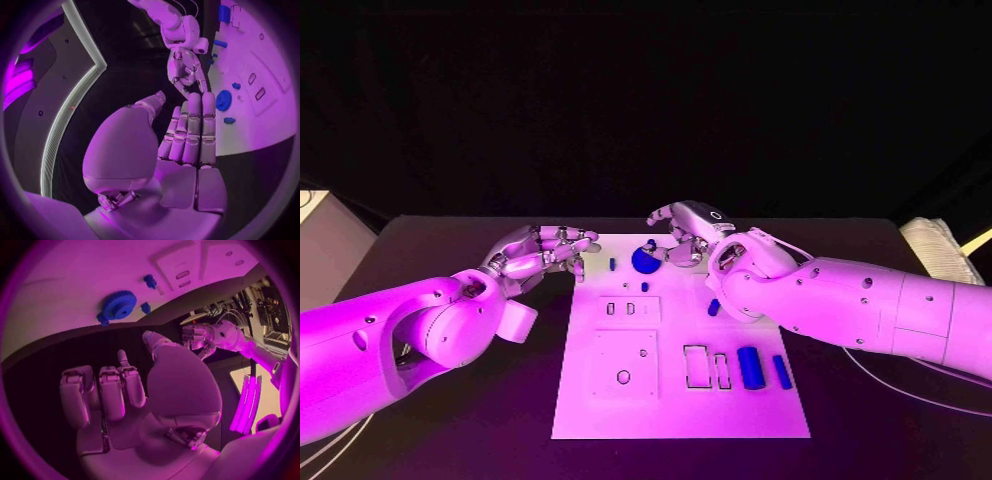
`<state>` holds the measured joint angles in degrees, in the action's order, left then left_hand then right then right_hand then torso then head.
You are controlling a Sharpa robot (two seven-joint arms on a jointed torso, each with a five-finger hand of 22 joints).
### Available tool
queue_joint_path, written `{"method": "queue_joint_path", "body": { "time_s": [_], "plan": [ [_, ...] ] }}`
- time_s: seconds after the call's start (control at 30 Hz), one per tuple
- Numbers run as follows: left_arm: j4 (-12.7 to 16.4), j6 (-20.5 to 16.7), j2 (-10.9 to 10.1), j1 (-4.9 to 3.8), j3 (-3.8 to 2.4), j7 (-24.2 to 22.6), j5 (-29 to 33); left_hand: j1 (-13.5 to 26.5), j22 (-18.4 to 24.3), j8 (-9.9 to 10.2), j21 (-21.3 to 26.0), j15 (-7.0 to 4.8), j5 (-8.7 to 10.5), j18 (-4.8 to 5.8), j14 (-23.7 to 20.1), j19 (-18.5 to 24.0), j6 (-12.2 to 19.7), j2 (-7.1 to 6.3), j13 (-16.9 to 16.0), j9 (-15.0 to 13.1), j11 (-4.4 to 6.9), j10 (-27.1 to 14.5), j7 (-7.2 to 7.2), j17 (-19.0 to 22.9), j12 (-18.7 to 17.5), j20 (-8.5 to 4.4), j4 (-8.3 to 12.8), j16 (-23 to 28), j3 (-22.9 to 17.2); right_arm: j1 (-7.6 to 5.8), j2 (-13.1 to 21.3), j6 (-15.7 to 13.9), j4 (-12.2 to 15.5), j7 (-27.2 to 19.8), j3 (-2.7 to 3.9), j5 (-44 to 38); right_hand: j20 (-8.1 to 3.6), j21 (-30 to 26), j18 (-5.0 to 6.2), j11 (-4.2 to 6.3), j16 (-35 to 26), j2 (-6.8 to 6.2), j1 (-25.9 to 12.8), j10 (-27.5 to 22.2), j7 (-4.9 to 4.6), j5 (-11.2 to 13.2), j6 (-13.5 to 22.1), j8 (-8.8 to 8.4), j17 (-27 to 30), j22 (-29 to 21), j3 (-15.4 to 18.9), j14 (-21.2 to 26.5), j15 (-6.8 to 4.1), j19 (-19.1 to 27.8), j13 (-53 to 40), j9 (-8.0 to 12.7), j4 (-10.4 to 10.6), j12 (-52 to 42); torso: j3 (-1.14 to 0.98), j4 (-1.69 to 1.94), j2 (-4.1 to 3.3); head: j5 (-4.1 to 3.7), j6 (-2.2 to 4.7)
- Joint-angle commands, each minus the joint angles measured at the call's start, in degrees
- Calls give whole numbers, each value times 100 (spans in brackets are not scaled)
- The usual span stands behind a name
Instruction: Assemble the parts on the task board
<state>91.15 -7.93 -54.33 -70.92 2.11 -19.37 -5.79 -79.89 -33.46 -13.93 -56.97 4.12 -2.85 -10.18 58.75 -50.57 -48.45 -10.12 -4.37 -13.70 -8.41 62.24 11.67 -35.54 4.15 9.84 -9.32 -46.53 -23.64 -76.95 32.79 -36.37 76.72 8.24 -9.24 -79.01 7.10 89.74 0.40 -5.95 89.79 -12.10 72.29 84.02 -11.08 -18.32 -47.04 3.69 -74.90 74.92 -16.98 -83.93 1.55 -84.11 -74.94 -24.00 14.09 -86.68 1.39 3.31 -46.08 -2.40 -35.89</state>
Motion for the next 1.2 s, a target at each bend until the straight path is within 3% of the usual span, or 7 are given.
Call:
{"method": "queue_joint_path", "body": {
  "time_s": [0.03,0.33,0.47,0.7,0.83,1.03,1.2],
  "plan": [
    [-11,70,30,-5,2,-24,-17,46,-2,39,-19,14,2,-38,38,30,24,22,8,-6,8,-26,24,7,-9,-3,-13,37,10,-29,136,-243,112,-292,6,264,36,26,-40,-24,21,20,62,234,-3,-19,22,-14,-1510,1508,28,-607,23,-589,-1181,7,1,25,-16,-14,35,-20,-1],
    [-70,81,73,-2,21,-29,-18,44,-1,41,-20,15,2,-38,37,30,27,25,8,-6,6,-31,27,8,-10,-3,-12,38,11,-118,693,314,396,-273,7,659,53,26,-40,-16,21,68,142,260,13,175,-140,77,-1510,1508,72,-607,25,-589,-1203,2,27,-1,-44,-106,117,-16,-13],
    [-98,83,86,0,29,-35,-17,44,-1,41,-20,15,2,-38,37,30,27,25,8,-6,6,-31,27,8,-10,-3,-12,38,11,-144,1101,566,553,-296,6,1007,4,26,-40,58,21,190,463,321,92,249,-465,232,-1510,1508,-213,-607,-40,-589,-1252,-27,-165,-58,-56,-130,149,-2,-31],
    [-132,85,86,2,36,-49,-12,42,-1,42,-21,16,1,-38,37,30,27,28,8,-7,6,-31,27,9,-10,-2,-11,38,10,-157,1580,787,732,-368,3,1349,-18,26,-40,76,21,226,501,339,105,201,-521,246,-1510,1508,-353,-607,-57,-589,-1266,-9,-209,-73,-75,-179,179,34,-36],
    [-150,95,97,5,38,-55,-9,42,-1,42,-21,16,1,-38,37,30,27,28,8,-7,6,-31,27,9,-10,-2,-11,38,10,-158,1672,836,791,-379,2,1424,-22,26,-40,76,21,245,498,339,103,180,-519,238,-1510,1508,-404,-607,-60,-589,-1265,3,-214,-72,-83,-175,182,36,-36],
    [-167,101,103,9,41,-57,-7,40,0,41,-22,16,1,-38,38,30,23,36,7,-10,7,-27,24,9,-7,-1,-12,38,9,-158,1672,860,819,-372,2,1425,-24,26,-40,73,21,242,497,342,98,152,-503,222,-1510,1508,-444,-607,-59,-589,-1267,17,-226,-75,-69,-159,181,46,-34],
    [-178,100,97,10,43,-59,-6,40,0,41,-22,16,1,-38,38,30,23,36,7,-10,7,-27,24,9,-7,-1,-12,38,9,-158,1579,916,805,-339,2,1376,-24,26,-40,70,21,235,491,349,92,127,-485,205,-1510,1508,-479,-607,-57,-589,-1273,30,-237,-81,-64,-173,176,69,-35]
  ]
}}
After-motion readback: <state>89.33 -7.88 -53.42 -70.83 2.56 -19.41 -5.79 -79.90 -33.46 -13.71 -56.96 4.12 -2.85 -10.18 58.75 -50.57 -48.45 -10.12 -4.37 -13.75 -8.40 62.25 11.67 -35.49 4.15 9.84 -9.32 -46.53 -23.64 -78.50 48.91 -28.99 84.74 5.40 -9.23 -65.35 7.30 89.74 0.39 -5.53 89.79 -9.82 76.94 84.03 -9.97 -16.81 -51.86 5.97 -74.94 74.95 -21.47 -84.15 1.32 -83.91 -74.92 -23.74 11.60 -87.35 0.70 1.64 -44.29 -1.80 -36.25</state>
